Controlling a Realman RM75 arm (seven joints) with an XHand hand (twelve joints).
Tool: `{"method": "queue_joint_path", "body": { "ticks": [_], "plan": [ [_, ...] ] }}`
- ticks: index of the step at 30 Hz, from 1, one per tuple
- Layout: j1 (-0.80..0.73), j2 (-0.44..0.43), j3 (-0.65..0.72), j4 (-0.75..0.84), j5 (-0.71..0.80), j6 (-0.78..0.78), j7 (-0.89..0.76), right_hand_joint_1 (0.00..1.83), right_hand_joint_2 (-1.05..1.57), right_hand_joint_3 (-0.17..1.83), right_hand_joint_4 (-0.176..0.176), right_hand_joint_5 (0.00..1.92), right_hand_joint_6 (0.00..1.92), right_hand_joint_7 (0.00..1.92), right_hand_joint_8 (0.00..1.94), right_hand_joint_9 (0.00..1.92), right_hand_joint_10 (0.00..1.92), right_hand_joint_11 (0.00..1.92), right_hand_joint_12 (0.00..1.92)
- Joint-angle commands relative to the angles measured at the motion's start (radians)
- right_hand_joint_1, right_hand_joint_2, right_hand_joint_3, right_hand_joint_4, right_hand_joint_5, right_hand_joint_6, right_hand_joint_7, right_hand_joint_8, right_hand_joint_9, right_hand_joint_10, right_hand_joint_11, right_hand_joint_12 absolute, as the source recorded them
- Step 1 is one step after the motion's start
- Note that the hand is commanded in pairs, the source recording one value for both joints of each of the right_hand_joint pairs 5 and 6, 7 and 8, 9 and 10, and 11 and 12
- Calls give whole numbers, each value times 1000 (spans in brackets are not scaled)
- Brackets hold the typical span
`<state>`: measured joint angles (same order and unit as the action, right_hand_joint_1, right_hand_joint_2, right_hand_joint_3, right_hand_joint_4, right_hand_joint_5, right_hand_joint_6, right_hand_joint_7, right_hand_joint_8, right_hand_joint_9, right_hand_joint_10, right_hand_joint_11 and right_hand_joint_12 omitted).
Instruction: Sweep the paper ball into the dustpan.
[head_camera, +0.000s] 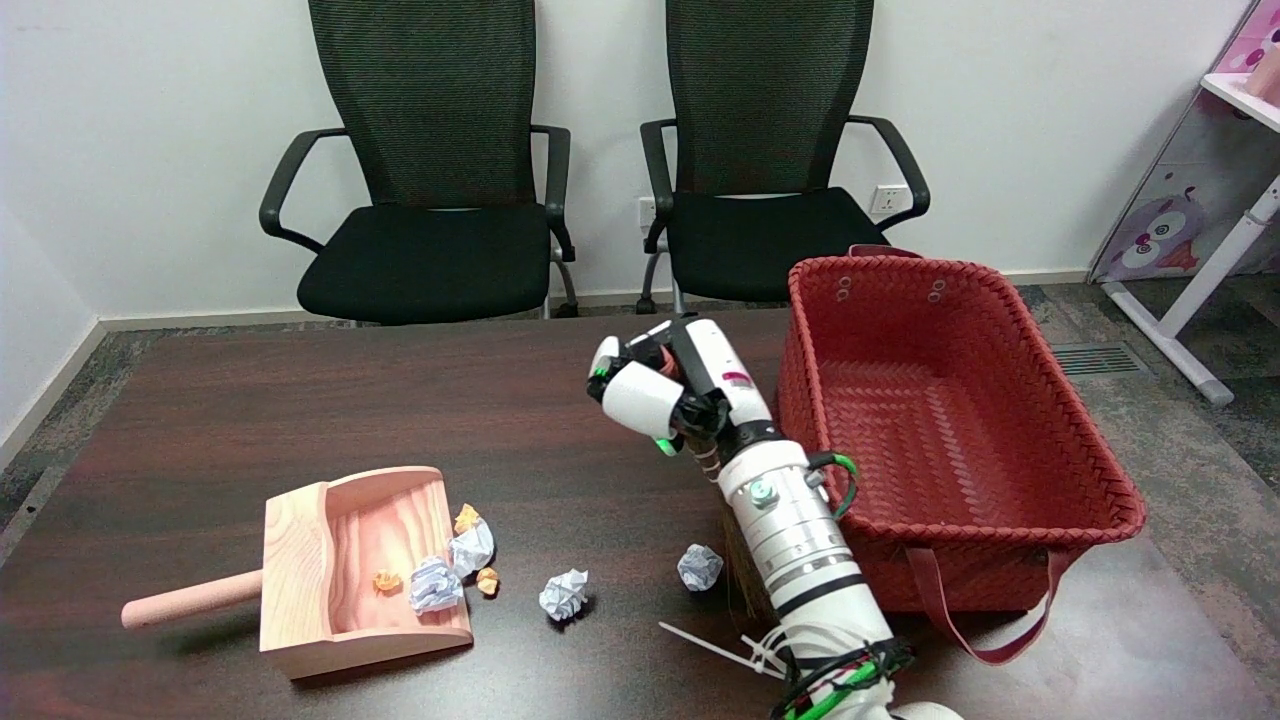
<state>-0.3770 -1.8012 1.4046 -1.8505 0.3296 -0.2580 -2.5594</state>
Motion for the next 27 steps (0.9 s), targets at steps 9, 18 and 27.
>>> {"method": "queue_joint_path", "body": {
  "ticks": [9, 18, 27],
  "plan": [
    [137, 11, -159, 282, -72, -327, 1, 572, 1433, 1559, 47, 1920, 1920, 1920, 1920, 1920, 1920, 1920, 1920],
    [189, 8, -273, 418, -48, -471, 1, 545, 1432, 1553, 49, 1920, 1920, 1920, 1920, 1920, 1920, 1920, 1920],
    [209, 18, -315, 487, 95, -478, 86, 555, 1338, 1582, 43, 1920, 1920, 1920, 1920, 1920, 1920, 1920, 1920]
  ]
}}
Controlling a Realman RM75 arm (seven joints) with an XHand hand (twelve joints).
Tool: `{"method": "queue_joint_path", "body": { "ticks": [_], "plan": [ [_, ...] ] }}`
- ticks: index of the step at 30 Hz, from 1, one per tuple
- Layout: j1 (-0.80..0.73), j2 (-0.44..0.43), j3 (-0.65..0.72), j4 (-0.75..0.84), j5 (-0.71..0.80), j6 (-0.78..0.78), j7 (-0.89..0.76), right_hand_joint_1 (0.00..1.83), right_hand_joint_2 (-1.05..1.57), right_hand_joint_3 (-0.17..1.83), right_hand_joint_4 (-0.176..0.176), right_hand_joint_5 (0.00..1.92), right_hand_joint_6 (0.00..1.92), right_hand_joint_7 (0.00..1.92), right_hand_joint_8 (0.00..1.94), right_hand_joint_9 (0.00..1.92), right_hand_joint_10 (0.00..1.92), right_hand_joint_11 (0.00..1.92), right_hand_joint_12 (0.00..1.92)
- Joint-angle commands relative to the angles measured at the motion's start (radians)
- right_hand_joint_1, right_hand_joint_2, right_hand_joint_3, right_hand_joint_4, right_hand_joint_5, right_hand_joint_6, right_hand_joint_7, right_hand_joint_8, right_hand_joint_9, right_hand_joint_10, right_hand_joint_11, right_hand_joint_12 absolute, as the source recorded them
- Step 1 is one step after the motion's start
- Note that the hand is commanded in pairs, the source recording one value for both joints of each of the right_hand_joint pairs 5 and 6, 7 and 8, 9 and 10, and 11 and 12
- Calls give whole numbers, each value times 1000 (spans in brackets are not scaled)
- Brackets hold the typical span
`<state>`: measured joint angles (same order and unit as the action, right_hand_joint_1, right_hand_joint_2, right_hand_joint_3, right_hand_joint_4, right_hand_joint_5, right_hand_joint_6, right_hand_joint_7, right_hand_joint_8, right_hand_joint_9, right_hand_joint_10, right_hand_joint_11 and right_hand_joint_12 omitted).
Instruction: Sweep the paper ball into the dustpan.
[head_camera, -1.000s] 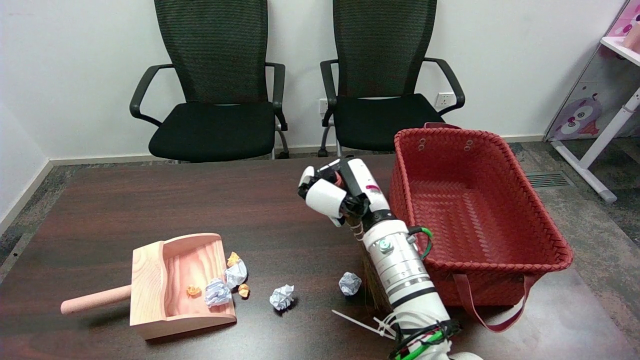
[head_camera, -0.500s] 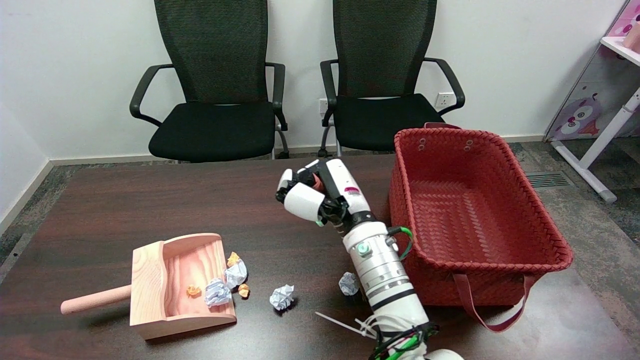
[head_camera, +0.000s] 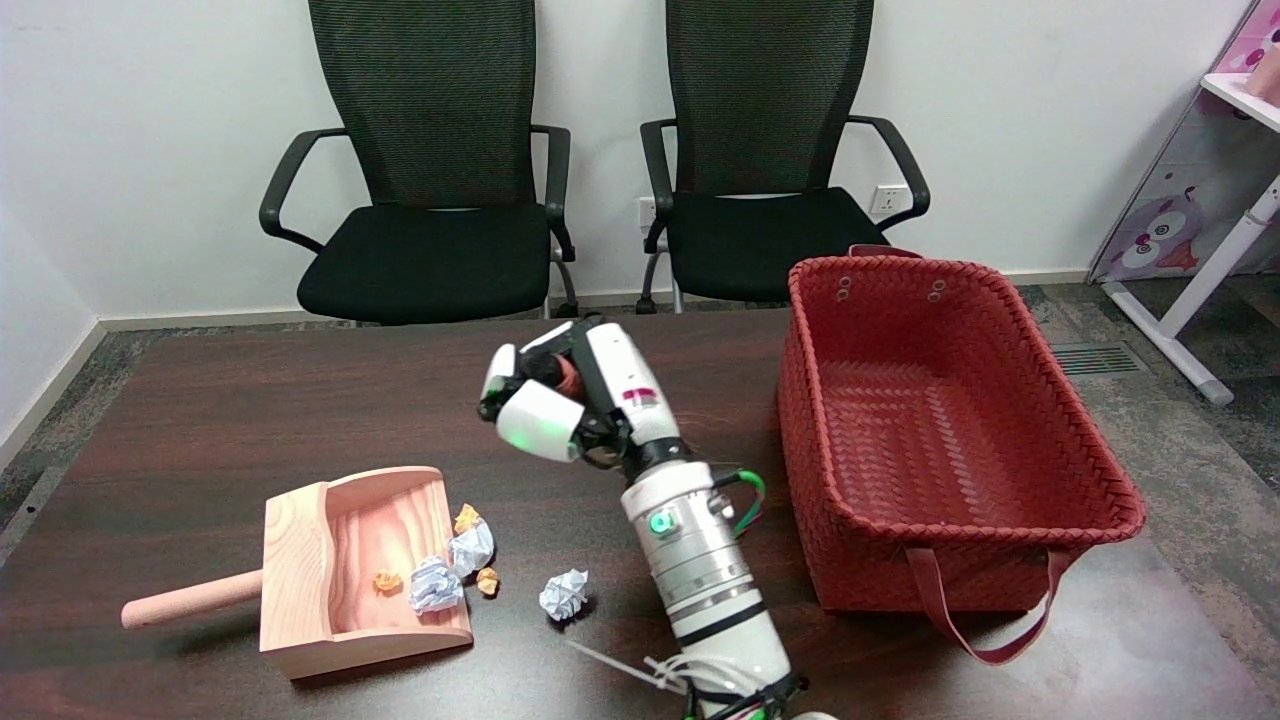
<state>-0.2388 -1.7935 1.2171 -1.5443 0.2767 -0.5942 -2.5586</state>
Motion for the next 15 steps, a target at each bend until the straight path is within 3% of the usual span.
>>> {"method": "queue_joint_path", "body": {
  "ticks": [1, 8, 15],
  "plan": [
    [73, 12, -128, 179, 179, -142, 123, 557, 1296, 1602, 38, 1920, 1920, 1920, 1920, 1920, 1920, 1920, 1920],
    [114, 58, -139, 180, 353, -132, 549, 615, 952, 1632, 14, 1920, 1920, 1920, 1920, 1920, 1920, 1920, 1920],
    [134, 100, -150, 129, 374, -118, 721, 680, 746, 1550, 8, 1920, 1920, 1920, 1920, 1920, 1920, 1920, 1920]
  ]
}}
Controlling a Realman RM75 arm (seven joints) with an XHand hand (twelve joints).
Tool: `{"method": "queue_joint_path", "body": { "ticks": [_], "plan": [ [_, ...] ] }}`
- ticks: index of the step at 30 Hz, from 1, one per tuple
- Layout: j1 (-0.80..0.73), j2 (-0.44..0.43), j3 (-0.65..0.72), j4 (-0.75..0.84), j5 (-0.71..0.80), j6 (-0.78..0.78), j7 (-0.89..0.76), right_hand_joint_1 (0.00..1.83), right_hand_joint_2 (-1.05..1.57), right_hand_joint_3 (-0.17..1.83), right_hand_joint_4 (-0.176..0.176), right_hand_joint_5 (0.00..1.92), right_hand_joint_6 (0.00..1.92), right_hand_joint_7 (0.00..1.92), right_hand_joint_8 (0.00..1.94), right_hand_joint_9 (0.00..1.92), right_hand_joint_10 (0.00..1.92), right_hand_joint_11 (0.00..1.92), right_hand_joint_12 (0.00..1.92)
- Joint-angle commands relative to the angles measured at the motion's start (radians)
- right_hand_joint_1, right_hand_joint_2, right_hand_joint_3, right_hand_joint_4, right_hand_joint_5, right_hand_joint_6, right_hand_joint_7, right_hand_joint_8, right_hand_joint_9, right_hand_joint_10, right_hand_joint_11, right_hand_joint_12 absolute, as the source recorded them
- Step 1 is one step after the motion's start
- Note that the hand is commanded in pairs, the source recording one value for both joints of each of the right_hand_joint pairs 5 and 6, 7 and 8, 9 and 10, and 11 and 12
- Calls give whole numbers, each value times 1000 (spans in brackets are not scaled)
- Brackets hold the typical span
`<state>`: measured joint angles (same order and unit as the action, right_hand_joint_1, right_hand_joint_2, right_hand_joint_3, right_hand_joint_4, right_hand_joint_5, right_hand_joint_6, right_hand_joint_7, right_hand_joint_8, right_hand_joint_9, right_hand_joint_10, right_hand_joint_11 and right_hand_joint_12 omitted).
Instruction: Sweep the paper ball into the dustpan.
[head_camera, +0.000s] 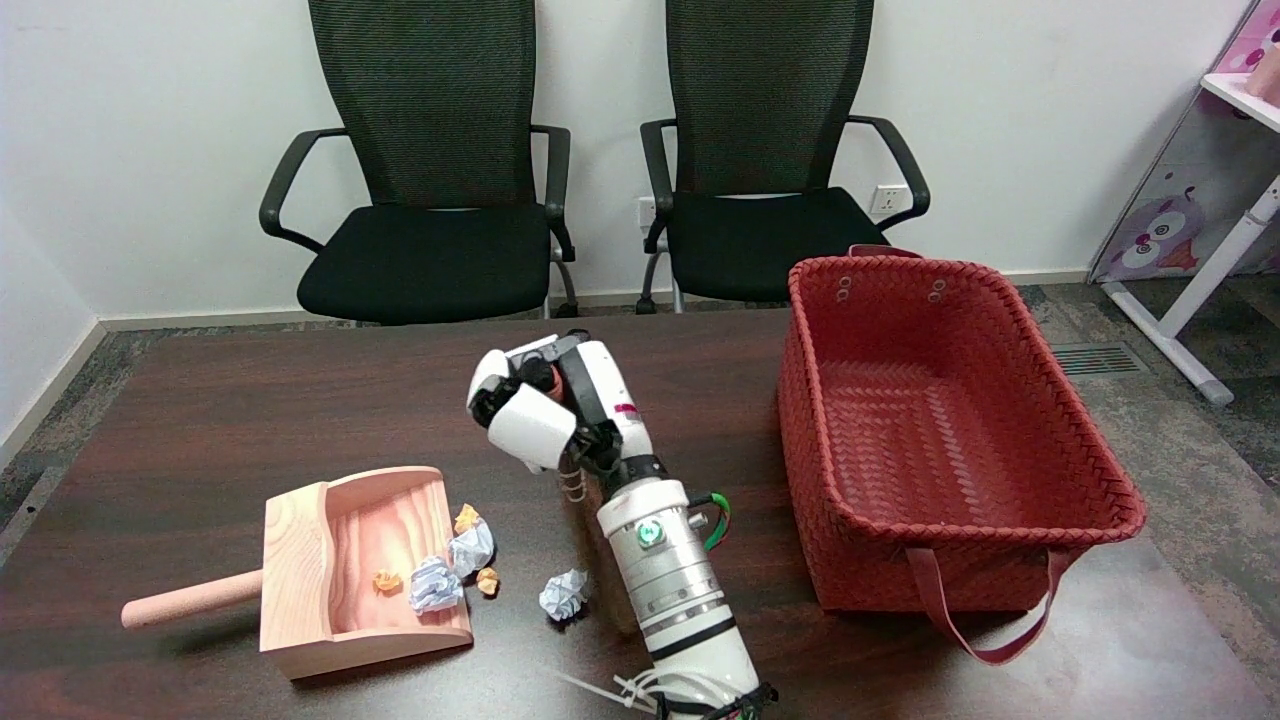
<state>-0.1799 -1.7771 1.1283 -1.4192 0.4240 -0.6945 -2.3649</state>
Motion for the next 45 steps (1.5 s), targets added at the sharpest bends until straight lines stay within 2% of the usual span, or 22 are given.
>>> {"method": "queue_joint_path", "body": {
  "ticks": [1, 10, 20, 22, 23, 25, 27, 31, 37, 40, 45],
  "plan": [
    [78, 94, -61, -7, 239, -17, 540, 684, 730, 1545, 8, 1920, 1920, 1920, 1920, 1920, 1920, 1920, 1920],
    [139, 182, -68, -47, 378, -48, 545, 709, 580, 1549, 6, 1920, 1920, 1920, 1920, 1920, 1920, 1920, 1920],
    [258, 338, -180, -54, 545, -174, 538, 711, 580, 1525, 4, 1920, 1920, 1920, 1920, 1920, 1920, 1920, 1920],
    [249, 365, -183, -88, 549, -171, 445, 701, 613, 1514, 3, 1920, 1920, 1920, 1920, 1920, 1920, 1920, 1920],
    [242, 369, -181, -101, 552, -167, 398, 680, 709, 1488, 3, 1920, 1920, 1920, 1920, 1920, 1920, 1920, 1920],
    [208, 377, -160, -159, 577, -155, 193, 657, 841, 1442, 4, 1920, 1920, 1920, 1920, 1920, 1920, 1920, 1920],
    [176, 382, -138, -215, 616, -148, 56, 639, 947, 1408, 6, 1920, 1920, 1920, 1920, 1920, 1920, 1920, 1920],
    [125, 420, -128, -329, 690, -161, -158, 632, 998, 1419, 8, 1920, 1920, 1920, 1920, 1920, 1920, 1920, 1920],
    [120, 582, -178, -430, 856, -162, -192, 615, 1168, 1387, 22, 1920, 1920, 1920, 1920, 1920, 1920, 1920, 1920],
    [112, 636, -192, -454, 914, -163, -192, 608, 1263, 1378, 30, 1920, 1920, 1920, 1920, 1920, 1920, 1920, 1920],
    [72, 643, -179, -461, 940, -163, -193, 604, 1348, 1390, 40, 1920, 1920, 1920, 1920, 1920, 1920, 1920, 1920]
  ]
}}
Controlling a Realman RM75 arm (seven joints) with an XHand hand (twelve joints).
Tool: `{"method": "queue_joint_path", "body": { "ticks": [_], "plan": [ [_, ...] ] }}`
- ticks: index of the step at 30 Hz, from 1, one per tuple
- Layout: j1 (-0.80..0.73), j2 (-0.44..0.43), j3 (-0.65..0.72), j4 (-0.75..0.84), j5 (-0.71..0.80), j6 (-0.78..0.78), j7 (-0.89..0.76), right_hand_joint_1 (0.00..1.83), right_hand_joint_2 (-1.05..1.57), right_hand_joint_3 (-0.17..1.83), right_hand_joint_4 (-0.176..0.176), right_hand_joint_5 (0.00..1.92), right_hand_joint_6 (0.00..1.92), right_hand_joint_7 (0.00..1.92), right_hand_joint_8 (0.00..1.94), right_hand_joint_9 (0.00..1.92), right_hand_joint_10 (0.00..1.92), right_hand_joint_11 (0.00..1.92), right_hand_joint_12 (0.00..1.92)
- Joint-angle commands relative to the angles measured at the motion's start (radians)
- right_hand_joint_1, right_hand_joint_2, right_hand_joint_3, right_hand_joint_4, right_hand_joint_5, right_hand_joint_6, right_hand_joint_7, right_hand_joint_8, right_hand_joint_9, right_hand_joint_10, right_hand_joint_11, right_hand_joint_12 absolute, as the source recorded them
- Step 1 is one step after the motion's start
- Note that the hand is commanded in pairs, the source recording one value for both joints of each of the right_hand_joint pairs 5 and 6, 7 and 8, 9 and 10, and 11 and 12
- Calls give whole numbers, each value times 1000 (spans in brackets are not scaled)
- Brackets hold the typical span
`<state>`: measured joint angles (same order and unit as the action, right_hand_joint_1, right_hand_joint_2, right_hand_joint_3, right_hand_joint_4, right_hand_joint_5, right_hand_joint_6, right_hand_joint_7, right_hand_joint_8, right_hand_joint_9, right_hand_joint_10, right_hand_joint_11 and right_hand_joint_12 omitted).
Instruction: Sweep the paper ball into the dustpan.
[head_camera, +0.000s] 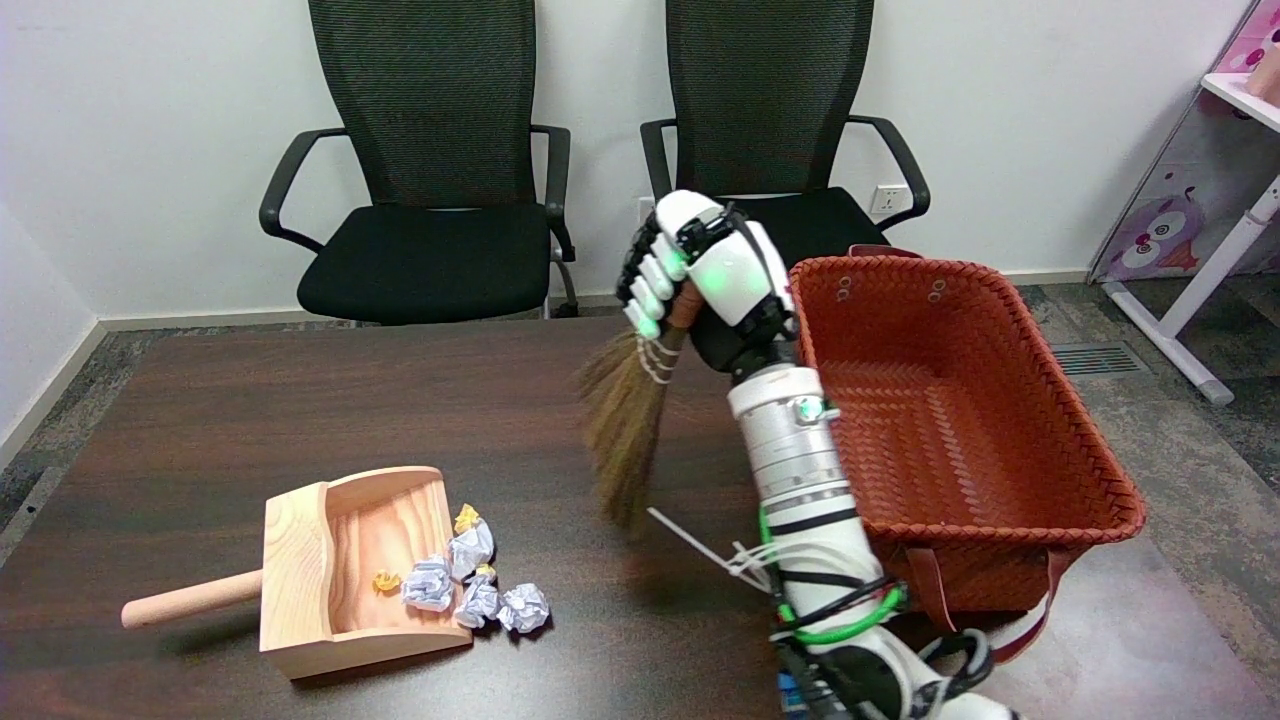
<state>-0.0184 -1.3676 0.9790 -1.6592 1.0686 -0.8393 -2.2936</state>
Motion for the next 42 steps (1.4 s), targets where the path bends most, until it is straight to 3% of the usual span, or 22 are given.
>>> {"method": "queue_joint_path", "body": {
  "ticks": [1, 16, 24, 29, 32, 42],
  "plan": [
    [-96, 230, -27, -221, 295, -19, -265, 604, 1364, 1395, 42, 1920, 1920, 1920, 1920, 1920, 1920, 1920, 1920],
    [-202, 182, -37, -139, 208, -1, -267, 603, 1543, 1401, 56, 1920, 1920, 1920, 1920, 1920, 1920, 1920, 1920],
    [-224, 49, 87, -46, -119, 99, -268, 641, 1571, 1396, 66, 1920, 1920, 1920, 1920, 1920, 1920, 1920, 1920],
    [-225, 10, 173, -72, -336, 285, -268, 666, 1571, 1411, 62, 1920, 1920, 1920, 1920, 1920, 1920, 1920, 1920],
    [-224, 0, 194, -89, -364, 376, -267, 671, 1571, 1430, 61, 1920, 1920, 1920, 1920, 1920, 1920, 1920, 1920],
    [-220, -42, 152, -99, -413, 407, -267, 669, 1571, 1505, 60, 1920, 1920, 1920, 1920, 1920, 1920, 1920, 1920]
  ]
}}
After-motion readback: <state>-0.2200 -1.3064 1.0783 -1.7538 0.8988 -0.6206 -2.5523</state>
